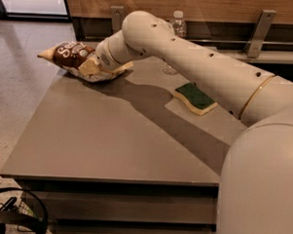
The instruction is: Pick brown chip bag
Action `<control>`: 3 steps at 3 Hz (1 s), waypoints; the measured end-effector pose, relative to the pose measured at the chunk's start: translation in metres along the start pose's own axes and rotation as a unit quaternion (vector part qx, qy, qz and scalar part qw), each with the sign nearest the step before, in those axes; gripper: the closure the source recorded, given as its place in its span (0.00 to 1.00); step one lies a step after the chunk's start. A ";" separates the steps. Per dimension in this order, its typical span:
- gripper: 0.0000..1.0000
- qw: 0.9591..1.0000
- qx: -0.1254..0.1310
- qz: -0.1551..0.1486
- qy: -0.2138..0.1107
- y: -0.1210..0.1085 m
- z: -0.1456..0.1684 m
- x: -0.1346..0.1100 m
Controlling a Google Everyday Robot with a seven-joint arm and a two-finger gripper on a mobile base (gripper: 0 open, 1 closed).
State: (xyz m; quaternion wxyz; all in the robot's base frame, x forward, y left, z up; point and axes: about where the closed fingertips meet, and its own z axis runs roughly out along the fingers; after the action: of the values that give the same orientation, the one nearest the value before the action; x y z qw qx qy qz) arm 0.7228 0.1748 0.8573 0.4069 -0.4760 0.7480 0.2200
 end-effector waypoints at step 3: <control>1.00 1.000 -0.002 0.000 0.001 0.002 0.002 0.000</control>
Offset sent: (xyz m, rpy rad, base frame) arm -0.0006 0.0020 -0.0016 -0.0006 0.0023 0.0032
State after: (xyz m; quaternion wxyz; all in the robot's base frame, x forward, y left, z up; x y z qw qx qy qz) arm 0.7220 0.1773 0.8555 0.4053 -0.4773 0.7477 0.2212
